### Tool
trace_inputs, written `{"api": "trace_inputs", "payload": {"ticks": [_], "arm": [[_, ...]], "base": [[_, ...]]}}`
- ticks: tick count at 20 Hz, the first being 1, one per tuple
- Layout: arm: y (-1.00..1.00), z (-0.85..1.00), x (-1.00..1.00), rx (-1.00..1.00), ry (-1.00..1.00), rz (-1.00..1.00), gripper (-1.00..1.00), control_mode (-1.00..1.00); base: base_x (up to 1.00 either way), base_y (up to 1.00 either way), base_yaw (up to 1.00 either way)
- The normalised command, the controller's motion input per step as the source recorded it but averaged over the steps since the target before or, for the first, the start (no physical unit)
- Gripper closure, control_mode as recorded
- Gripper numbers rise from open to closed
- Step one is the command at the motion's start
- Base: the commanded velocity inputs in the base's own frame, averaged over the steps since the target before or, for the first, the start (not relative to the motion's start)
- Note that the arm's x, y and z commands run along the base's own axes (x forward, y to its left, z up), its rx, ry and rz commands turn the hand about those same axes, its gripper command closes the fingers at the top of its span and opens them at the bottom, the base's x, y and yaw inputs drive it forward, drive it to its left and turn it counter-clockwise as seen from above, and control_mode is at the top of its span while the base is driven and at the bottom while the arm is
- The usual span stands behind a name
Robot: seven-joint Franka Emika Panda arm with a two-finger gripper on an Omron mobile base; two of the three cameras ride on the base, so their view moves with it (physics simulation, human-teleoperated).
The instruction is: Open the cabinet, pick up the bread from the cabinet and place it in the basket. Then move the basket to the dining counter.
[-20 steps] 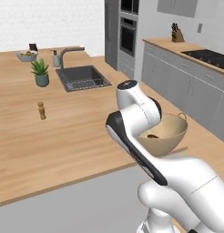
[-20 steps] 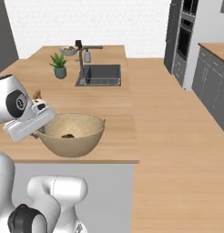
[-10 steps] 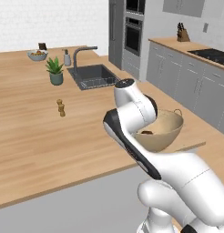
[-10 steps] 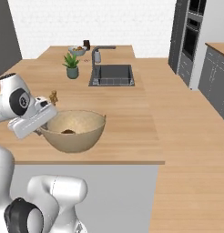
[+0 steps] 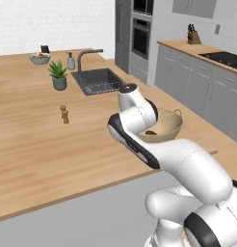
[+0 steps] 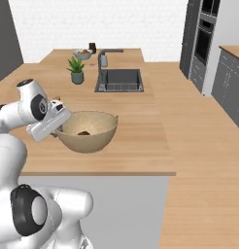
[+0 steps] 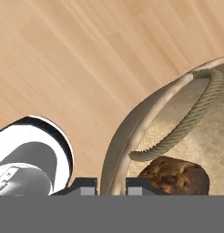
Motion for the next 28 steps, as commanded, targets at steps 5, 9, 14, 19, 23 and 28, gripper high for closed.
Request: {"api": "trace_inputs", "payload": {"ticks": [5, 9, 14, 19, 23, 28], "arm": [[0.00, -0.51, 0.91, 0.00, -0.08, 0.00, 1.00, -1.00], [0.00, -0.46, 0.76, 0.00, 0.00, 0.00, 1.00, -1.00], [0.00, -0.45, 0.47, -0.01, 0.07, 0.00, 1.00, -1.00], [0.00, -0.42, 0.28, -0.03, 0.10, 0.00, 1.00, -1.00], [0.00, -0.37, 0.09, 0.00, -0.03, 0.00, 1.00, -1.00], [0.00, -0.16, 0.01, 0.00, 0.00, 0.00, 1.00, -1.00]], "base": [[0.00, 0.00, 0.00], [0.00, 0.00, 0.00], [0.00, 0.00, 0.00], [0.00, 0.00, 0.00], [0.00, 0.00, 0.00], [0.00, 0.00, 0.00]]}}
